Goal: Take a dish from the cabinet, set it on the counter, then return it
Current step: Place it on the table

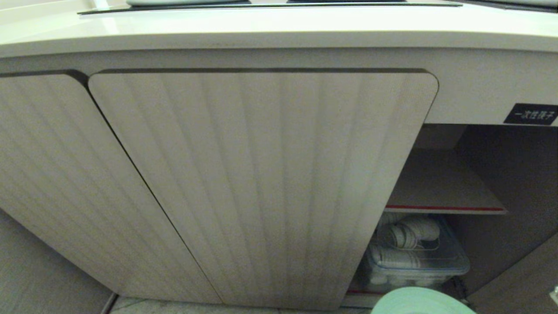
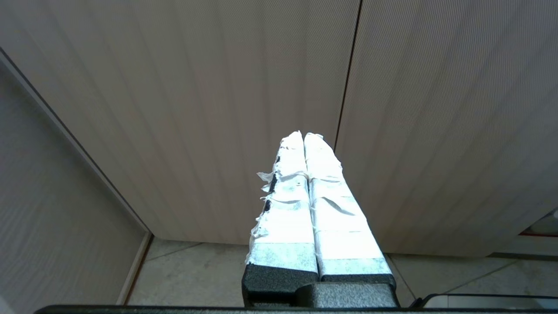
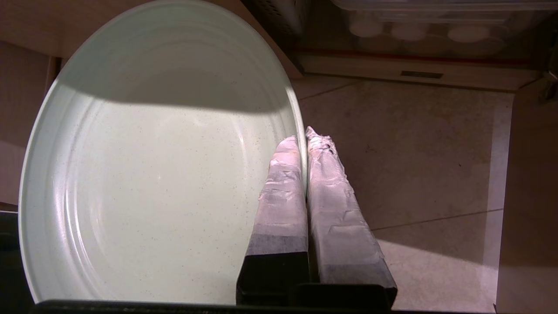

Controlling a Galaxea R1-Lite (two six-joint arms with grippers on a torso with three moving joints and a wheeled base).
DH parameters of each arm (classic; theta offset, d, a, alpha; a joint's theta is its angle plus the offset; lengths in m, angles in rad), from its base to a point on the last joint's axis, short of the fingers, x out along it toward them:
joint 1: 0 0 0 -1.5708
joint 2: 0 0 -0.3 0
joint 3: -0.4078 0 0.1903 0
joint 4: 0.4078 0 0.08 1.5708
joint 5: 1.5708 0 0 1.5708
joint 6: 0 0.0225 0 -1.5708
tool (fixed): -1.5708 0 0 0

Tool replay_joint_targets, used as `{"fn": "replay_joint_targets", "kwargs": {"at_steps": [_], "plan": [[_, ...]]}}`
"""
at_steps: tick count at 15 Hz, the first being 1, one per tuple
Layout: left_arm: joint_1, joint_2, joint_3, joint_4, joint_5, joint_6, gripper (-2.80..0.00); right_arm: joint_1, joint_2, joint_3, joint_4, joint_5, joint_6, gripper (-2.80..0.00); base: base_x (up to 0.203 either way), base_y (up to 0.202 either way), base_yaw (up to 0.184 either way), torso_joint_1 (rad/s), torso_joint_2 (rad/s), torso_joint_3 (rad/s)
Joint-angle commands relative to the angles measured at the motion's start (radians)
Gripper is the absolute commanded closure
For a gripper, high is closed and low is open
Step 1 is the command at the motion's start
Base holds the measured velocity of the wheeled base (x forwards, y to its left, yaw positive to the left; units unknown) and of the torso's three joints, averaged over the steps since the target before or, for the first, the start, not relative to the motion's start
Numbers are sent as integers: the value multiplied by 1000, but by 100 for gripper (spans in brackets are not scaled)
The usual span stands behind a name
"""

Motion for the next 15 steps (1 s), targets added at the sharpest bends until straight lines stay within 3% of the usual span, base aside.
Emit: {"fn": "replay_joint_targets", "kwargs": {"at_steps": [1,9,15], "plan": [[0,0,0,0,1,0,0,1,1,0,-1,1,2,0,0,0,0,0,0,0],[0,0,0,0,1,0,0,4,3,0,-12,1,1,0,0,0,0,2,-5,-3],[0,0,0,0,1,0,0,3,1,0,-17,2,2,0,0,0,0,111,-345,-264]]}}
